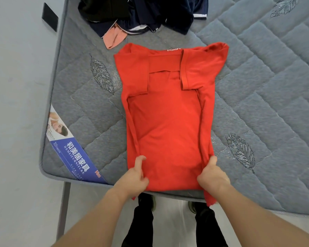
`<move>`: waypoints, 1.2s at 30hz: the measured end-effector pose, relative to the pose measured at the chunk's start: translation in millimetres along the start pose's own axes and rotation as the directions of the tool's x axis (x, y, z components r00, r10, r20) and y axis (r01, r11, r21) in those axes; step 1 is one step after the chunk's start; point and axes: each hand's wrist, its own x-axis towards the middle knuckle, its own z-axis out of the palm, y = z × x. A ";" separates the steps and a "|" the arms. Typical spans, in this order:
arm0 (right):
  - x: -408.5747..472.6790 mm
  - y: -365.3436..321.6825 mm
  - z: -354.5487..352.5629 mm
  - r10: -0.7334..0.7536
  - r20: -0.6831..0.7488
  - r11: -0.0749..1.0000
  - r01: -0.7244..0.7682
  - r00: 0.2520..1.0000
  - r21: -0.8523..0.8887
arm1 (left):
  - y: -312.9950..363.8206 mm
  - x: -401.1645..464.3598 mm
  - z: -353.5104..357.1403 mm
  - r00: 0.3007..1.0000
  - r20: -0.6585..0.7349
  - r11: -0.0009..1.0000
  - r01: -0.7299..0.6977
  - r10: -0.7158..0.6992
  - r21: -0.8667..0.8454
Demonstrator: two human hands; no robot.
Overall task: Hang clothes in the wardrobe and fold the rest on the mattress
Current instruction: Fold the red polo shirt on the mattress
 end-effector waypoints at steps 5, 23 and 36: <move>-10.6 10.7 -18.5 0.066 0.304 0.991 -0.028 0.951 -0.128 | 27.5 44.9 -53.4 0.850 -0.497 0.952 0.017 -0.175 -0.306; 49.0 -66.2 -67.5 -0.532 -0.302 0.840 0.538 0.792 -0.070 | 60.1 92.0 -54.2 0.848 -0.529 0.998 0.013 0.024 0.067; -5.1 29.1 9.5 0.057 0.247 0.682 -0.218 0.967 0.698 | -1.9 10.8 0.3 0.793 -0.066 0.665 0.460 -0.606 -0.588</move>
